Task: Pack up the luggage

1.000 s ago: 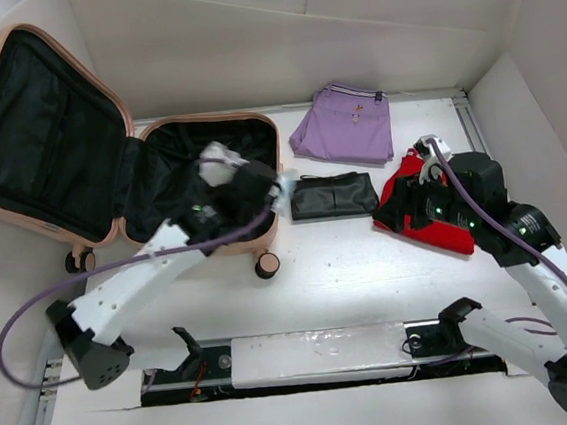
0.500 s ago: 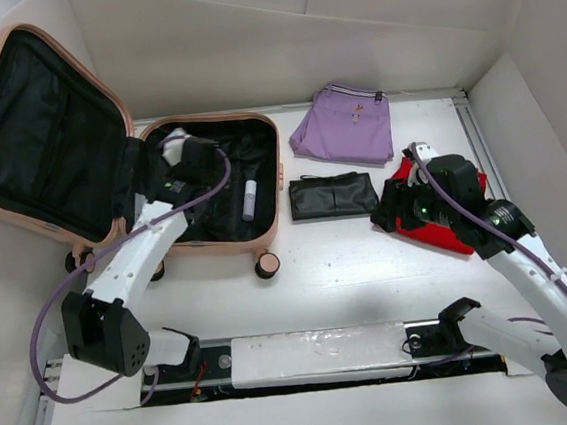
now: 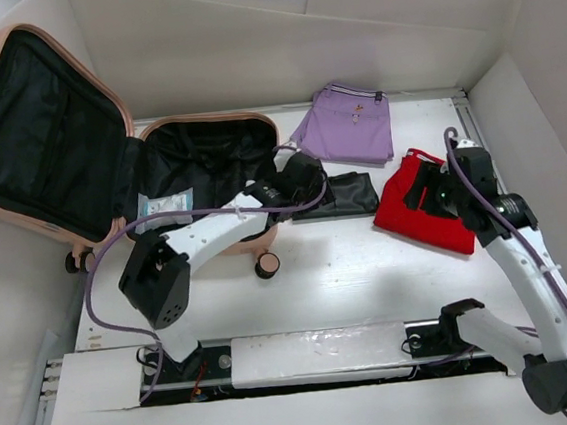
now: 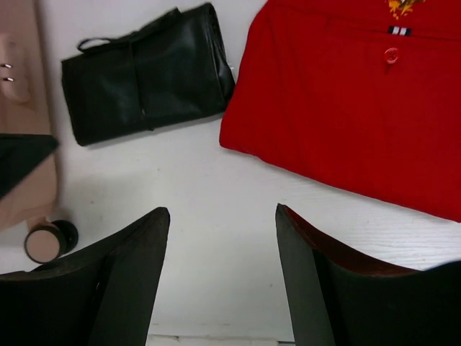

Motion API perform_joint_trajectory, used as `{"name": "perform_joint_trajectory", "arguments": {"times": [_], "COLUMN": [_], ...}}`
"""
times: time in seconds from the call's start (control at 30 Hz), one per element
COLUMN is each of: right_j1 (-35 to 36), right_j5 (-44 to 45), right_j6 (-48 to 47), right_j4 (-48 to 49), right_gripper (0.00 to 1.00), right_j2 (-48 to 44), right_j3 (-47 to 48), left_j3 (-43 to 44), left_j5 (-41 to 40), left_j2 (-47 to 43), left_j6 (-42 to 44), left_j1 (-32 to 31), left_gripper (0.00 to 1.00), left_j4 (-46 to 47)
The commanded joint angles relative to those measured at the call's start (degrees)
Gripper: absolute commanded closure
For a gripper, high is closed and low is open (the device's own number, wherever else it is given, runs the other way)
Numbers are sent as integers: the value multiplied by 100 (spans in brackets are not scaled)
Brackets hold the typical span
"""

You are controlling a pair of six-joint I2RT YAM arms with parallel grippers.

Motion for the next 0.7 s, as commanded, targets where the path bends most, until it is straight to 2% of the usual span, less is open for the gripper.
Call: {"name": "perform_joint_trajectory", "arguments": {"times": [0.0,0.2,0.37,0.47,0.67], "right_j1": [-112,-112,230,406,741], "right_j5": [43,-546,-854,-784,-539], "right_j6": [144,144,144,31,-155], "right_j4": [-76,-453,-647,-779,-894], "right_gripper": [33,33,33,33,33], "right_j2": [-593,-1261,-1482,-1588,-1754], "right_j3": [438,26,-159,-159,-107], "left_j3": [-382,-84,111,347,849], "left_j5": [19,-271,-385,-508,-658], "left_j2": [56,891,1550,1893,2456], "left_j6": [-877,-2081,-2960,-3163,-3602], "left_j1": [136,-5,-5,-5,-5], "left_gripper": [27,27,28,28,34], "left_j4": [915,1058,813,611,-22]}}
